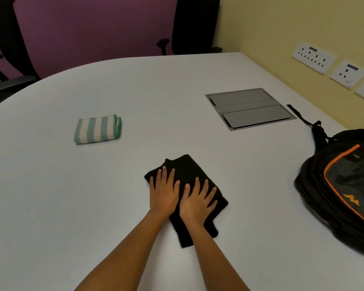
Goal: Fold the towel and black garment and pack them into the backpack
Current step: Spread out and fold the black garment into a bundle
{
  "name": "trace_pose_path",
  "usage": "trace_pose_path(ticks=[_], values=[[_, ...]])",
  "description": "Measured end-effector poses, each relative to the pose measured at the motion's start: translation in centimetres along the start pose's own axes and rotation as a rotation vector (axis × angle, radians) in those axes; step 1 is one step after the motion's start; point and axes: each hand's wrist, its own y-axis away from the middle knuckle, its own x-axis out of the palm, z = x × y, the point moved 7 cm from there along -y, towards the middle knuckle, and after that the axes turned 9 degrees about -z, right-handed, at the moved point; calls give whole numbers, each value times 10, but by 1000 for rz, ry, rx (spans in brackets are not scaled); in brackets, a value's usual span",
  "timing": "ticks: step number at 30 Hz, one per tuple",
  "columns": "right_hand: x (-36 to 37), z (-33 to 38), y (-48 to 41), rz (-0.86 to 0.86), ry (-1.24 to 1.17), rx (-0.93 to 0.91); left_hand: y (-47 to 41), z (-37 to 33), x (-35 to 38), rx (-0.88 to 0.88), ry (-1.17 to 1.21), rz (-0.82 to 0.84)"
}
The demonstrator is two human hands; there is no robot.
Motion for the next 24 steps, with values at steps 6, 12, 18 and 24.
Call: trace_pose_path(ticks=[6, 12, 18, 24], values=[[-38, 14, -11, -288, -73, -132, 6, 5, -5, -27, 110, -68], [-2, 25, -22, -55, 20, -576, 9, 6, 4, -31, 102, -71], [11, 26, -28, -118, 83, -436, -9, 12, 10, 29, 110, -76], [20, 40, -43, -163, 81, -320, -43, 19, 15, 118, 109, -25]])
